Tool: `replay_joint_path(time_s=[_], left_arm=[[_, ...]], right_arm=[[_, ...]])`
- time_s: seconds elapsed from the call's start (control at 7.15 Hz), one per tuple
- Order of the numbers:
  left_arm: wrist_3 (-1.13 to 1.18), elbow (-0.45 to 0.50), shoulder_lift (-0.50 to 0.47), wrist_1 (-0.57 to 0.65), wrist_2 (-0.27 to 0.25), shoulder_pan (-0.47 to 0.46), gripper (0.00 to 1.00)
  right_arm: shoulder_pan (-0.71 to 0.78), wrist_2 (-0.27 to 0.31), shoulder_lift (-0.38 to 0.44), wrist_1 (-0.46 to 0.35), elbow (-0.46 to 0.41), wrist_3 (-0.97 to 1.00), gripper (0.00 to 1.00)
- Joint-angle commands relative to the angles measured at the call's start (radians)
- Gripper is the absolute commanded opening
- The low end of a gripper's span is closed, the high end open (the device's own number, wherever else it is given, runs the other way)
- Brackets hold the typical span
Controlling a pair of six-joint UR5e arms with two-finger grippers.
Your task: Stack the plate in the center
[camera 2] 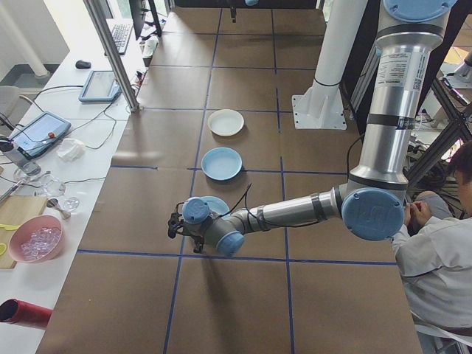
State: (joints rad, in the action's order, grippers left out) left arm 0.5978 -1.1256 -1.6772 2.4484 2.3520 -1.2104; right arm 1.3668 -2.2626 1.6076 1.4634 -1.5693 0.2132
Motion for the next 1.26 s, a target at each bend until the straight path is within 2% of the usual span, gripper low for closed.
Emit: replay_joint_path(time_s=[0.0, 0.56, 0.84, 0.98, 1.12], left_arm=[[0.000, 0.009, -0.001, 0.006, 0.030, 0.002, 0.52], [0.000, 0.016, -0.001, 0.007, 0.056, 0.002, 0.32], [0.005, 0.017, -0.001, 0.006, 0.078, 0.002, 0.15], [0.007, 0.015, -0.001, 0.007, 0.081, 0.002, 0.02], [0.005, 0.013, -0.001, 0.007, 0.102, 0.002, 0.00]], right_arm=[[0.000, 0.000, 0.000, 0.000, 0.000, 0.000, 1.00], [0.000, 0.000, 0.000, 0.000, 0.000, 0.000, 1.00], [0.000, 0.000, 0.000, 0.000, 0.000, 0.000, 1.00], [0.000, 0.000, 0.000, 0.000, 0.000, 0.000, 1.00], [0.000, 0.000, 0.000, 0.000, 0.000, 0.000, 1.00]])
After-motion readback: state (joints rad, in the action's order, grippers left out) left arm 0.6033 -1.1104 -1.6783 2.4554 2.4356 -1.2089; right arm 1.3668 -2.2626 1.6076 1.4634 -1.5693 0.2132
